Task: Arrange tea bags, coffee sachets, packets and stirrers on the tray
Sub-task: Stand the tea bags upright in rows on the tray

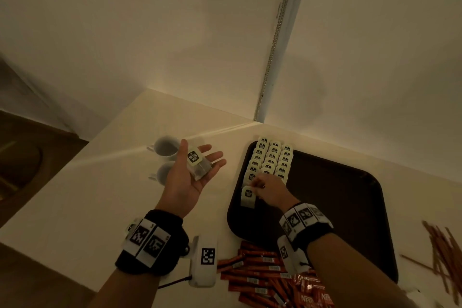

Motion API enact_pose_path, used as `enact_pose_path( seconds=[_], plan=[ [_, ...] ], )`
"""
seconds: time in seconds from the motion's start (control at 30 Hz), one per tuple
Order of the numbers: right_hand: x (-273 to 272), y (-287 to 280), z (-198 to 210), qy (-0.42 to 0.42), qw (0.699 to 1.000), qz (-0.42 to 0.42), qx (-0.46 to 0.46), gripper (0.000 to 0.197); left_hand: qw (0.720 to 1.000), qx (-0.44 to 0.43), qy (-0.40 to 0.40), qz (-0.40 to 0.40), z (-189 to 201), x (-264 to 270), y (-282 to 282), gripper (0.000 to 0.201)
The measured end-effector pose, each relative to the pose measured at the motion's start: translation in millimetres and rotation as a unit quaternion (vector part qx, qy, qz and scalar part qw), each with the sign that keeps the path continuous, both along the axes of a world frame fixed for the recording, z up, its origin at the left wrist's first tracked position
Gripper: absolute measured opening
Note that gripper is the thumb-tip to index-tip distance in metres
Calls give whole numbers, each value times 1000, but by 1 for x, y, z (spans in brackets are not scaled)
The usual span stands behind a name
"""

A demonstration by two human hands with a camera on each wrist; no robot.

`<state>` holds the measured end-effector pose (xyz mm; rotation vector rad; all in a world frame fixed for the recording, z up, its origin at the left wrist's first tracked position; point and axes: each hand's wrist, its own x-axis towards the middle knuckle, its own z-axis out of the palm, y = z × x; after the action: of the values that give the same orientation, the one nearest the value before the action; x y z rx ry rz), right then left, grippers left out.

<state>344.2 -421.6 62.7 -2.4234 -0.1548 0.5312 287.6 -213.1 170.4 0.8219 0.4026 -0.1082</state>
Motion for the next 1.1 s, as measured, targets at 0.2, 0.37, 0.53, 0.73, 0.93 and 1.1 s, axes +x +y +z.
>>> enact_pose_path(
  seconds=[0.2, 0.37, 0.53, 0.73, 0.93, 1.1],
  plan=[
    [18, 3, -21, -29, 997, -65, -4, 13, 1000, -2, 7, -11, -5, 6, 0, 74],
    [24, 4, -29, -28, 996, -80, -8, 14, 999, 10, 12, -30, -9, 9, 0, 76],
    [23, 7, -20, -44, 991, -123, 6, 12, 997, 36, 35, -55, -13, 11, -3, 80],
    [5, 36, 76, -152, 953, -38, 259, 23, 987, 89, 39, -125, -14, 15, -14, 80],
    [6, 40, 115, -232, 945, 66, 222, 20, 979, 107, -13, -172, 4, 20, -27, 67],
    [5, 28, 138, -193, 948, 58, 248, 35, 970, 125, -44, -205, 15, 21, -26, 70]
  ],
)
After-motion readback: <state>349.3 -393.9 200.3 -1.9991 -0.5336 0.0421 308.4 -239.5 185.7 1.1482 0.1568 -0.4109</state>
